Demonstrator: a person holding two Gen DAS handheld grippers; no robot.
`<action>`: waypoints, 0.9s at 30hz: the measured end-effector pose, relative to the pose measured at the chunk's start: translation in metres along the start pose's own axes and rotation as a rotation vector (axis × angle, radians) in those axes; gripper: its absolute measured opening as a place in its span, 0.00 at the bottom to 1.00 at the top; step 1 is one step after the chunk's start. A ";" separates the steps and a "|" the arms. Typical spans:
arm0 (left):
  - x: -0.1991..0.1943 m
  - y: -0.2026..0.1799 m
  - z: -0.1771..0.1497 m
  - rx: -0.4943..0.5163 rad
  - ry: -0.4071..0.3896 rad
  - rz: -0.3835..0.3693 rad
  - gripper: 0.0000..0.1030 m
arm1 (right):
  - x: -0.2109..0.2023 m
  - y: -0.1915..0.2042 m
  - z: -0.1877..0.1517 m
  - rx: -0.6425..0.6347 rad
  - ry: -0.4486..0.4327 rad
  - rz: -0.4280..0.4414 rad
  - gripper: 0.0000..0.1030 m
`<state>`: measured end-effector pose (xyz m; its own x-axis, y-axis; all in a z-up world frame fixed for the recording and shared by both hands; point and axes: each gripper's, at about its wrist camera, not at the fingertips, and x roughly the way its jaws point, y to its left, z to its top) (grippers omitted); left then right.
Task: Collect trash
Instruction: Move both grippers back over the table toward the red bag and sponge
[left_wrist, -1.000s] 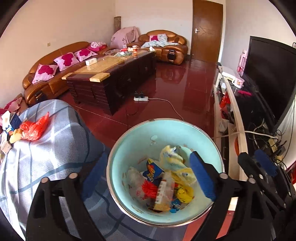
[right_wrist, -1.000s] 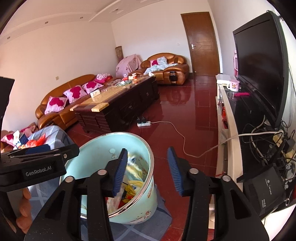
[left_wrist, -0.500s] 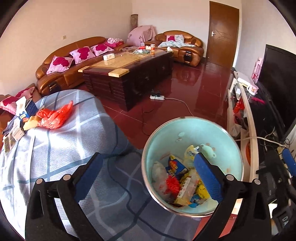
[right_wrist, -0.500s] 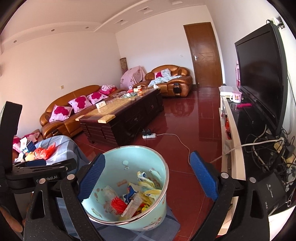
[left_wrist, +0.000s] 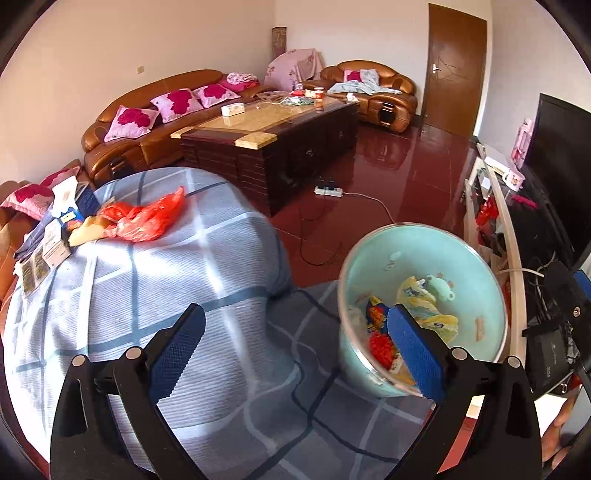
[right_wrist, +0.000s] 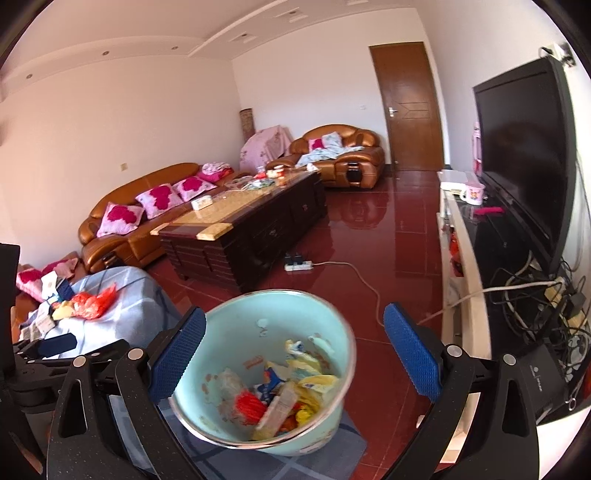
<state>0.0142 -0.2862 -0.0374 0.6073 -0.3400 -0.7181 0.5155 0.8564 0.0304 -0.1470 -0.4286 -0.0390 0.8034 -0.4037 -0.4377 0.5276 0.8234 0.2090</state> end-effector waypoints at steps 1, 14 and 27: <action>-0.002 0.008 -0.002 -0.009 0.002 0.004 0.94 | 0.000 0.008 0.000 -0.014 0.005 0.014 0.93; -0.007 0.167 -0.029 -0.202 0.026 0.170 0.94 | 0.028 0.119 -0.006 -0.141 0.094 0.163 0.92; 0.022 0.326 -0.020 -0.338 0.036 0.321 0.94 | 0.142 0.263 -0.003 -0.167 0.312 0.292 0.92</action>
<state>0.1837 -0.0067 -0.0575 0.6794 -0.0288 -0.7332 0.0758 0.9966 0.0311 0.1043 -0.2682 -0.0491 0.7766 -0.0268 -0.6294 0.2195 0.9480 0.2304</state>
